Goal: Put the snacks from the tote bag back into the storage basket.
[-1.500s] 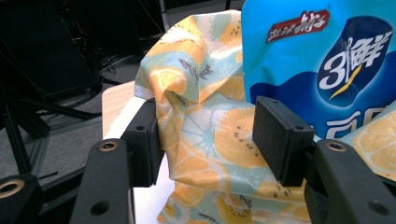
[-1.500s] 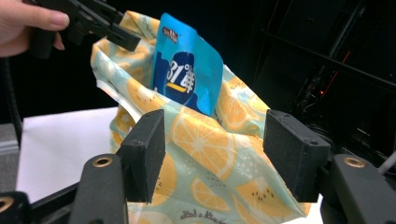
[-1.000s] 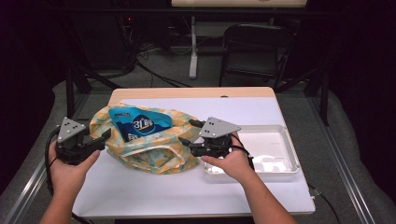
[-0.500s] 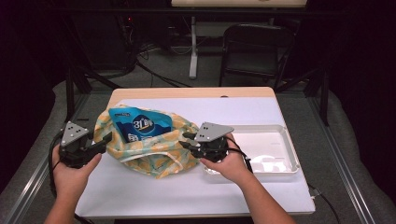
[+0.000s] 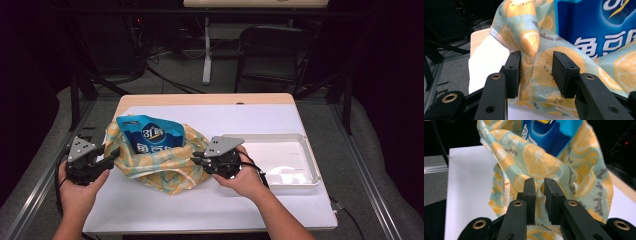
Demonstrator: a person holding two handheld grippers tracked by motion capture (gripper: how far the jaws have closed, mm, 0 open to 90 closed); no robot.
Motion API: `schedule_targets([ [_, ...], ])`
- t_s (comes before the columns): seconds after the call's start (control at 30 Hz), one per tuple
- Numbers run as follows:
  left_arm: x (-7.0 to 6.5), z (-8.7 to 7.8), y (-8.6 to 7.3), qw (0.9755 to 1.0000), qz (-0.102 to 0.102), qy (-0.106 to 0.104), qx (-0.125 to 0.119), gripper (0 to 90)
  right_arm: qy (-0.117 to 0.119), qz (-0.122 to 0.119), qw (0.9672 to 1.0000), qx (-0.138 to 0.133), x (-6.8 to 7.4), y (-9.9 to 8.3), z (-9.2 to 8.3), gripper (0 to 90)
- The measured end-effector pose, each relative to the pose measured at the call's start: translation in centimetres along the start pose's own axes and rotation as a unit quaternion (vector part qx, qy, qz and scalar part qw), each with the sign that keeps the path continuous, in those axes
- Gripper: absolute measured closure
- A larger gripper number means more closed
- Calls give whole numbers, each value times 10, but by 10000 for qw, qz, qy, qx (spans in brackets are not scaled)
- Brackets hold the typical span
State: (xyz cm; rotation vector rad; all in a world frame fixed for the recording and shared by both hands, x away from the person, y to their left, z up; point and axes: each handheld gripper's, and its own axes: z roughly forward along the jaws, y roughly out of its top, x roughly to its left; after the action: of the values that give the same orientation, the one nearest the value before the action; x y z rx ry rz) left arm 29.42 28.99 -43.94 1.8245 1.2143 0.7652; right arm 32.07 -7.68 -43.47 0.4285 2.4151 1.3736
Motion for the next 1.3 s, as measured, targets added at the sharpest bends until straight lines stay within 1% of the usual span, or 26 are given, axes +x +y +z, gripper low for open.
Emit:
schedule_targets([
  [0.07, 0, 1, -2, 10000, -12, 6, -1, 594, 73, 36, 9999, 72, 1, -1, 1, 814],
  [0.17, 1, 1, -6, 9999, -96, 6, -44, 601, 144, 42, 9997, 183, 3, -3, 4, 822],
  [0.2, 1, 2, -8, 9999, -120, 14, -56, 602, 187, 70, 9996, 180, 4, -4, 5, 824],
  [0.3, 2, 4, -12, 9999, -163, 18, -22, 604, 242, 58, 9993, 270, 6, -6, 8, 828],
  [0.4, 3, 6, -16, 9999, -153, 42, 32, 607, 288, 111, 9990, 334, 8, -8, 11, 828],
  [0.47, 4, 8, -17, 9999, -136, 65, 53, 608, 316, 90, 9986, 412, 8, -10, 13, 828],
  [0.53, 5, 10, -19, 9998, -130, 77, 84, 611, 300, 69, 9983, 499, 8, -11, 15, 829],
  [0.57, 5, 11, -19, 9998, -139, 88, 111, 613, 292, 111, 9983, 498, 9, -12, 16, 831],
  [0.63, 5, 13, -21, 9998, -142, 108, 124, 614, 279, 110, 9978, 596, 8, -14, 19, 831],
  [0.73, 6, 17, -23, 9997, -137, 122, 181, 616, 187, 91, 9971, 725, 7, -18, 24, 831],
  [0.93, 8, 25, -25, 9995, -218, 123, 213, 618, 75, 166, 9962, 857, 3, -23, 30, 820],
  [0.97, 8, 25, -25, 9995, -233, 109, 206, 617, 40, 200, 9962, 845, 3, -24, 30, 808],
  [1.03, 7, 26, -23, 9995, -230, 107, 195, 612, 79, 317, 9964, 778, 3, -22, 28, 774],
  [1.07, 6, 26, -23, 9995, -238, 108, 165, 607, 139, 379, 9966, 713, 3, -21, 25, 766],
  [1.13, 6, 25, -21, 9996, -225, 111, 148, 593, 149, 462, 9975, 519, 2, -17, 20, 744],
  [1.23, 6, 22, -18, 9996, -233, 161, 96, 561, 181, 508, 9981, 299, 1, -10, 9, 735],
  [1.3, 6, 19, -16, 9996, -234, 176, 18, 527, 165, 548, 9983, 138, 0, -6, 2, 733],
])
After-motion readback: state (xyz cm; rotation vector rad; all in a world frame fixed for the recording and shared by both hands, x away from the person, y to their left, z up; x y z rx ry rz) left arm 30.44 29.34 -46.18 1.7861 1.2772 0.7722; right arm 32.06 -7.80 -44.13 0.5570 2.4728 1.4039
